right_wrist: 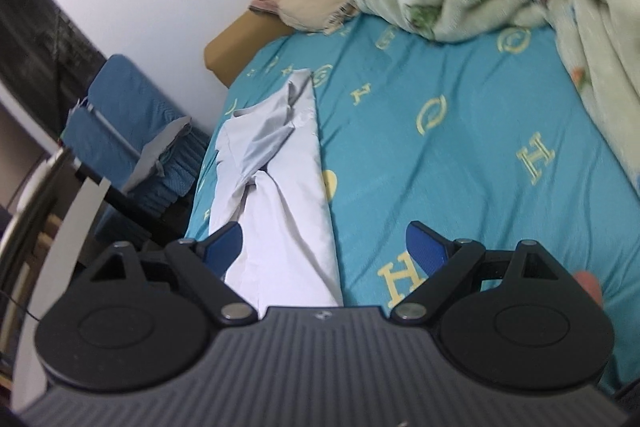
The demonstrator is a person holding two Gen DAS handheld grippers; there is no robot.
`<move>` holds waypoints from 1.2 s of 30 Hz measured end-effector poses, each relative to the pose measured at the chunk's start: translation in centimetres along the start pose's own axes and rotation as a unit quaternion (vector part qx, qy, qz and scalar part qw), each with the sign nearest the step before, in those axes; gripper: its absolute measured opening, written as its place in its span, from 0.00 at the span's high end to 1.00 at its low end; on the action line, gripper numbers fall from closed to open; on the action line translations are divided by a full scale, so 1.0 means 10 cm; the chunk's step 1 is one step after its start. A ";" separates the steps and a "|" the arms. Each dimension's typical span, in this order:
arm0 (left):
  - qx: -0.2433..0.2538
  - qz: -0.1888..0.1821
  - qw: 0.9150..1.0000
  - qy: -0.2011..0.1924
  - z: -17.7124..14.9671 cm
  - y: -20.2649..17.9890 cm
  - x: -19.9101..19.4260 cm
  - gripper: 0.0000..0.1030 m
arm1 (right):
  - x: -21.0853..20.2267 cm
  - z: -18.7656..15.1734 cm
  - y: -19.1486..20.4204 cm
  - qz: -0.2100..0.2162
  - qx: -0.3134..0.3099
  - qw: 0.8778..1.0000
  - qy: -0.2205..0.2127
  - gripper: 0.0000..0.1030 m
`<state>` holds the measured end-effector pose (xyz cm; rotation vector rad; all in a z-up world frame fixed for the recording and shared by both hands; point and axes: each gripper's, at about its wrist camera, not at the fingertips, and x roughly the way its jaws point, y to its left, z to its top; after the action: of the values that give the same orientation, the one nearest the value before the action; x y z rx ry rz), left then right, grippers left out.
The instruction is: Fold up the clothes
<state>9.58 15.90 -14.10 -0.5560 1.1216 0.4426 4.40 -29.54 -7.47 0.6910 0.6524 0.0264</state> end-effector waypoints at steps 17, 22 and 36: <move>0.382 -0.118 0.908 -0.129 -1.58 -1.01 -1.27 1.00 | 0.07 -0.02 0.01 0.009 -0.018 1.000 0.023 0.13; 0.332 -0.194 0.922 -0.039 -1.28 -0.96 -1.09 0.86 | 0.27 -0.13 0.01 0.030 -0.010 0.994 0.100 0.13; 0.076 -0.164 0.979 0.093 -0.30 -0.28 -0.02 0.26 | 0.86 -0.52 -0.24 0.006 0.090 0.963 0.256 0.29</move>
<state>9.06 11.84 -14.31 -0.6447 1.2042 0.0179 7.91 -26.41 -16.67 0.8721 1.1576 0.1620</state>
